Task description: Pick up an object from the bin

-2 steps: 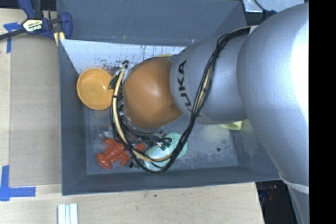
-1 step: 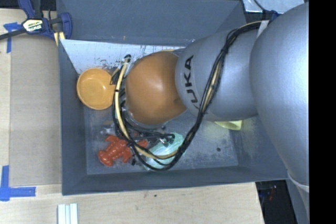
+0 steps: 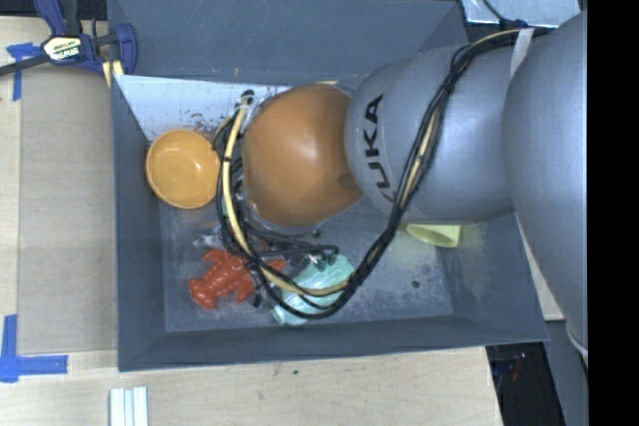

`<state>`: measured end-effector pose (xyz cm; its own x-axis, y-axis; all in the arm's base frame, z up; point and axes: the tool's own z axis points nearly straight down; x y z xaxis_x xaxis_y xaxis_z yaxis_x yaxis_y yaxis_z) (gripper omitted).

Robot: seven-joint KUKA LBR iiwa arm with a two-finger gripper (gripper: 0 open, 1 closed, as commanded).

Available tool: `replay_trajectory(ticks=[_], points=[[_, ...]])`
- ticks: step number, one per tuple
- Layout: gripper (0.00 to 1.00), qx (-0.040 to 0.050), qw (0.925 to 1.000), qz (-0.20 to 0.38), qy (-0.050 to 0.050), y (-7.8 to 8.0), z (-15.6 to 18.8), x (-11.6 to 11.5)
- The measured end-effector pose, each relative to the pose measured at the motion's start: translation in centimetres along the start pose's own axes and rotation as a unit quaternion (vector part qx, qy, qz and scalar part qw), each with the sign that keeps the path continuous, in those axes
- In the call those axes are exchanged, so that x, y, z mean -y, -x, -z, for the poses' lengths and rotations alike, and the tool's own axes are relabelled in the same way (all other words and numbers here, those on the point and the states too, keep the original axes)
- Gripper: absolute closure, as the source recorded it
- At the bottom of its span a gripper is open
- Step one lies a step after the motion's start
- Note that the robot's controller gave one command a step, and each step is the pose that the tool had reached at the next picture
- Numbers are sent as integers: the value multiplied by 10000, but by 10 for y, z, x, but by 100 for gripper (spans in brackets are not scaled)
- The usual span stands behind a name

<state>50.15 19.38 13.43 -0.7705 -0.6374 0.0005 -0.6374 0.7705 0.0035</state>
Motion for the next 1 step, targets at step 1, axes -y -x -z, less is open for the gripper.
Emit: replay_trajectory(ticks=[1], points=[[100, 11, 10000, -4, -4, 1, 21, 0]])
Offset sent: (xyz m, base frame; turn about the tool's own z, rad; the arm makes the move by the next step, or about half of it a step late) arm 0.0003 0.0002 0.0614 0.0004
